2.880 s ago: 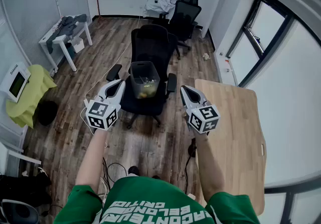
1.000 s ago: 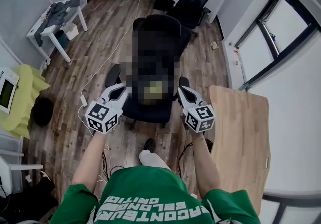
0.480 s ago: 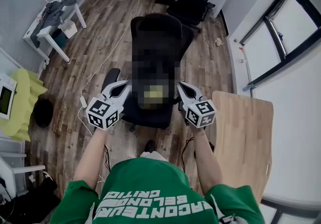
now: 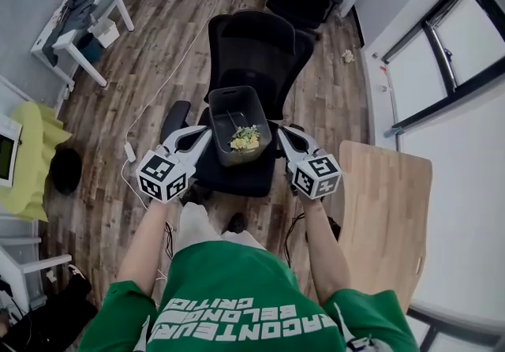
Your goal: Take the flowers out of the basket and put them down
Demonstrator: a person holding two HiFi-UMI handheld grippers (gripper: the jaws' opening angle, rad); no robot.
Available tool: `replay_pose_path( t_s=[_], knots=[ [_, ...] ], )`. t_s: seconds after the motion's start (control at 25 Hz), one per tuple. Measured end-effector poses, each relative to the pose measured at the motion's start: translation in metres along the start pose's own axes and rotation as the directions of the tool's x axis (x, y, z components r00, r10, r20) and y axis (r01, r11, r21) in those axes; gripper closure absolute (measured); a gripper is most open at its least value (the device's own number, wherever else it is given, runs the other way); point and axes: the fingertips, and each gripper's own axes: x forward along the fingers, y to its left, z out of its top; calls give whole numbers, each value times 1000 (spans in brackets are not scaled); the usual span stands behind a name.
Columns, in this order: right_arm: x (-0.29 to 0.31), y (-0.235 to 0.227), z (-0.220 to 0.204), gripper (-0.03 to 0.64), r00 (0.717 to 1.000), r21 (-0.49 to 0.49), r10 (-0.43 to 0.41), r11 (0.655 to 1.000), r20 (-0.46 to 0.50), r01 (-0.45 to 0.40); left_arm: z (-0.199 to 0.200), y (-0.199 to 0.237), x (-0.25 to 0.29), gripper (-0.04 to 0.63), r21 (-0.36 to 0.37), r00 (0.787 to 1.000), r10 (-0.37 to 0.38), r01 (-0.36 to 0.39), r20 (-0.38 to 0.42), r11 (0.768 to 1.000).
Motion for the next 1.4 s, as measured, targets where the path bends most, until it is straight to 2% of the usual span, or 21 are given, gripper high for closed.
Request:
replay_pose_path(
  t_s=[0.44, 0.84, 1.04, 1.24, 1.4],
  knots=[
    [85, -12, 22, 612, 994, 38, -112, 993, -6, 112, 12, 98, 46, 577, -11, 990, -143, 143, 10, 990],
    [159, -7, 26, 612, 973, 71, -225, 971, -45, 228, 2, 176, 64, 577, -54, 965, -261, 260, -10, 964],
    [169, -11, 20, 612, 961, 87, -268, 958, -71, 273, -2, 192, 76, 577, -69, 954, -298, 296, -30, 953],
    [170, -28, 5, 612, 958, 111, -269, 954, -96, 279, -12, 186, 94, 577, -86, 948, -311, 305, -62, 948],
    [173, -39, -5, 612, 962, 130, -251, 956, -105, 264, -20, 181, 104, 577, -82, 950, -297, 290, -93, 954]
  ],
)
